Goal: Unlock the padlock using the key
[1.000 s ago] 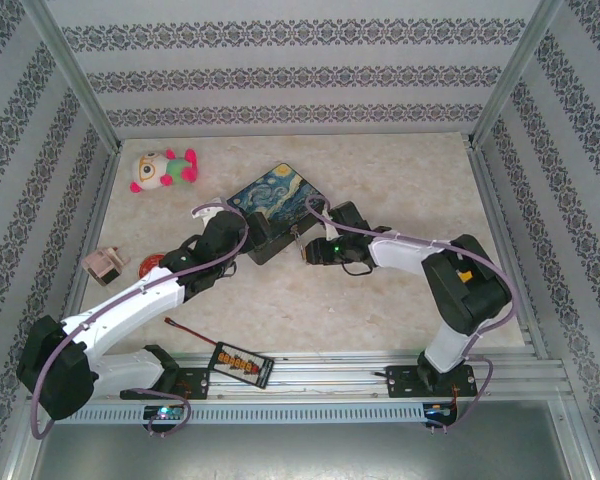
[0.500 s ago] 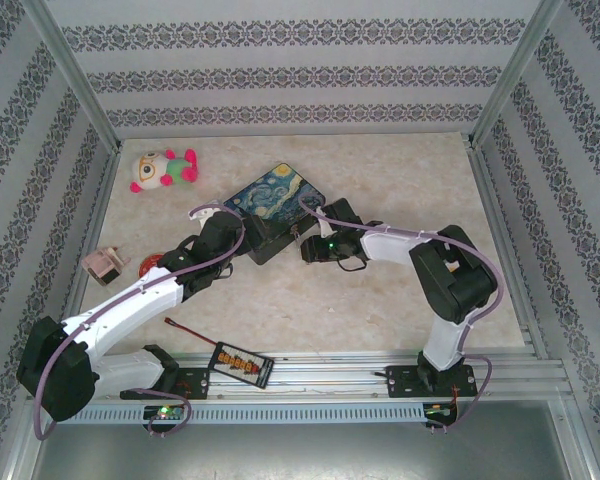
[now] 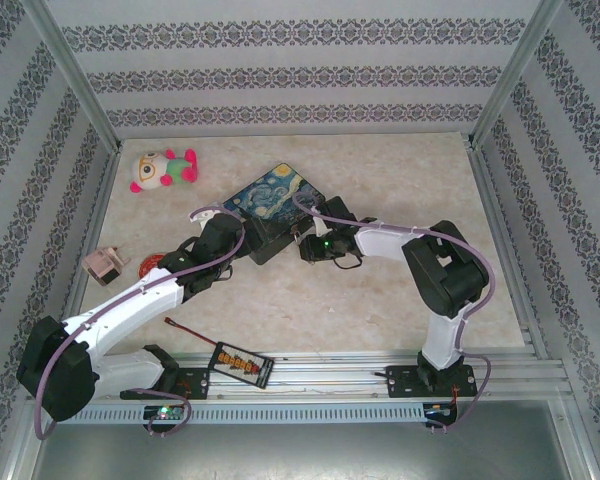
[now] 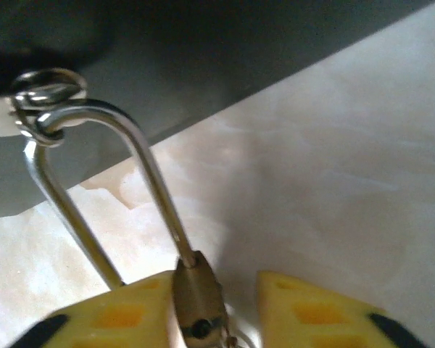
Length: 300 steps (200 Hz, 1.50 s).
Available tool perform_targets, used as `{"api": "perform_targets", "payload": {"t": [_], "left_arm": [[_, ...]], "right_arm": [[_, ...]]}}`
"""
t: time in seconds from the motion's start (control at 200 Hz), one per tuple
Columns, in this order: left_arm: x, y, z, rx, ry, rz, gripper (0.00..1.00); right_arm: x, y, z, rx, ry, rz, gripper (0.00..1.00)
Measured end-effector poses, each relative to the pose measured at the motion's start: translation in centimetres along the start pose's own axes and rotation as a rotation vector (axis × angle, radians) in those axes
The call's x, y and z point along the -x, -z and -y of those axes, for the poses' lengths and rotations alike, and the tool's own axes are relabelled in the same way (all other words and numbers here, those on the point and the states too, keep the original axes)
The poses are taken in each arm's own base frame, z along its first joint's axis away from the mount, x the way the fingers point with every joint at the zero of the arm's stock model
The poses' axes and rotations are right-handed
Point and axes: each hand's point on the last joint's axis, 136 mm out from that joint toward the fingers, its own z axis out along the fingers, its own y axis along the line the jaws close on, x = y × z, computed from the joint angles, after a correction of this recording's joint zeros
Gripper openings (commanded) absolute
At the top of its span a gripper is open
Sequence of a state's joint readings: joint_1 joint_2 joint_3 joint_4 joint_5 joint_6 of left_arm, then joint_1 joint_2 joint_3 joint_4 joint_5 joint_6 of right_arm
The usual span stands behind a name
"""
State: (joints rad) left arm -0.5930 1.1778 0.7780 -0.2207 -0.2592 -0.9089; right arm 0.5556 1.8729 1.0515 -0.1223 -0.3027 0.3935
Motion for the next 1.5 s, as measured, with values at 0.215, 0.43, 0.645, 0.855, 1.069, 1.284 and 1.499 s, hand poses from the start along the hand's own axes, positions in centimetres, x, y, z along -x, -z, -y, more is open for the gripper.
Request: {"api": "perform_targets", "payload": {"t": [0.215,0.43,0.645,0.855,1.069,1.284,1.499], "left_arm": [[-0.2,-0.1,-0.6,0.028,-0.009,-0.009,0.99],[0.1,-0.6,-0.2,0.062,-0.056,-0.027,0.99],[-0.3,-2.3,0.7,0.094,-0.117,-0.052,0.99],[-2.0,-4.5,1.4,0.140,-0.186,-0.092,0.99],[-3.0,-5.5,1.4,0.175,-0.223,-0.101,0.99],[-3.2,-5.6,0.3,0.222,-0.217,-0.095,0.99],[-4.3,-5.9,-1.1,0.252,-0.188,-0.109,0.91]], "right_arm": [[-0.2,-0.2,-0.5,0.003,0.009,-0.004,0.15],[-0.4,0.1,-0.7,0.015,-0.059,0.012,0.00],[-1.8,1.7,-0.5,0.008,-0.176,0.048,0.00],[-4.4,2.6,-0.7,-0.014,-0.265,0.066,0.00],[-6.8,3.1,-0.5,-0.024,-0.349,0.087,0.00],[-7.4,4.2,0.2,-0.029,-0.413,0.131,0.00],[-7.3,4.3,0.4,-0.011,-0.467,0.169,0.00]]}}
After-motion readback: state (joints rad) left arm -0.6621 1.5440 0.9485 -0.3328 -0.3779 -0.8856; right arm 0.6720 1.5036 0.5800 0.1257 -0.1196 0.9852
